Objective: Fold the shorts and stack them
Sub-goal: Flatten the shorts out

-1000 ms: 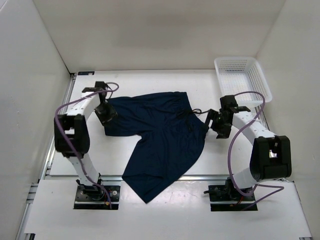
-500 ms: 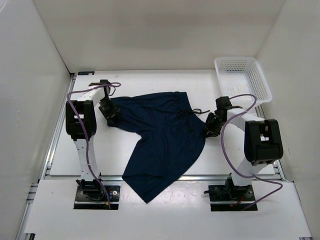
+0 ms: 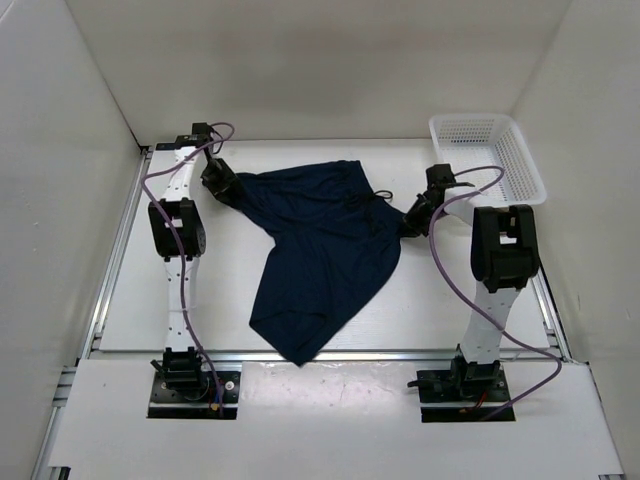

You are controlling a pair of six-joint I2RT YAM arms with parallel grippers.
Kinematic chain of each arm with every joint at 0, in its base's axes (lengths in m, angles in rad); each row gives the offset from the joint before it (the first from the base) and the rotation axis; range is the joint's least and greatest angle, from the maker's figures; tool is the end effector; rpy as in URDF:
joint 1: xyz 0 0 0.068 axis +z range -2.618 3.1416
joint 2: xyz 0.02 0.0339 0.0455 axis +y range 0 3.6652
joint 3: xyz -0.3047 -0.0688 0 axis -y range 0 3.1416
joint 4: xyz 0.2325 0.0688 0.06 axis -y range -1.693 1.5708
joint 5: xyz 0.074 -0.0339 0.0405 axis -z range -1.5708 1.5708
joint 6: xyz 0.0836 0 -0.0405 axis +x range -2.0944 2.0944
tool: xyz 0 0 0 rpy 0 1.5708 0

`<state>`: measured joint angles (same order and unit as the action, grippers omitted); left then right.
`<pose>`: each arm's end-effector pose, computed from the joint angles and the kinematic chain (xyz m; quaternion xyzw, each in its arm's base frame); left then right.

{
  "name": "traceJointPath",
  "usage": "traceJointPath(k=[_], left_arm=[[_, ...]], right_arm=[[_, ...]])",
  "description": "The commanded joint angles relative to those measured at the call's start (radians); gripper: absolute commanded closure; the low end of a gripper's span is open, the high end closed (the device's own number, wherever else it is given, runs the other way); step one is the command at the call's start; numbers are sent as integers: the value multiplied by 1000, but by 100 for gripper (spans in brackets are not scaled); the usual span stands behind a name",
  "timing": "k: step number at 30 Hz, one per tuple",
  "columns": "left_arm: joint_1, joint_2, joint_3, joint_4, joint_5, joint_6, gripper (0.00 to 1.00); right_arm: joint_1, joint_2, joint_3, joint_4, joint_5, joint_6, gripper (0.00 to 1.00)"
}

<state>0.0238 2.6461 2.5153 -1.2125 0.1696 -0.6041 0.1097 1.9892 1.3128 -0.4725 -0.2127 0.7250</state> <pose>0.5618 -0.0007 0.1352 -0.2966 0.9445 -0.1130 0.0843 0.4219 0.0642 0.1511 0.2733 0.9334 0.1793 0.1483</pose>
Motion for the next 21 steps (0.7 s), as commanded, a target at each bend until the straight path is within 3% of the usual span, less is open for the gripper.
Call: traceJointPath(k=[1, 3, 4, 7, 11, 16, 21], left_arm=[[28, 14, 68, 68, 57, -6, 50], [39, -3, 77, 68, 68, -6, 48], [39, -46, 77, 68, 68, 9, 47], [39, -151, 22, 59, -1, 56, 40], [30, -429, -99, 39, -96, 115, 37], [-36, -705, -447, 27, -205, 136, 36], [-148, -981, -862, 103, -199, 84, 51]], right_arm=[[-7, 62, 97, -20, 36, 37, 83], [-7, 62, 123, -32, 45, 25, 78], [-7, 62, 123, -32, 45, 10, 51], [2, 11, 123, -41, 84, -4, 15], [2, -108, 86, -51, 113, -45, 4], [50, -257, 17, -60, 125, -73, 0], [137, -387, -87, -69, 139, -84, 0]])
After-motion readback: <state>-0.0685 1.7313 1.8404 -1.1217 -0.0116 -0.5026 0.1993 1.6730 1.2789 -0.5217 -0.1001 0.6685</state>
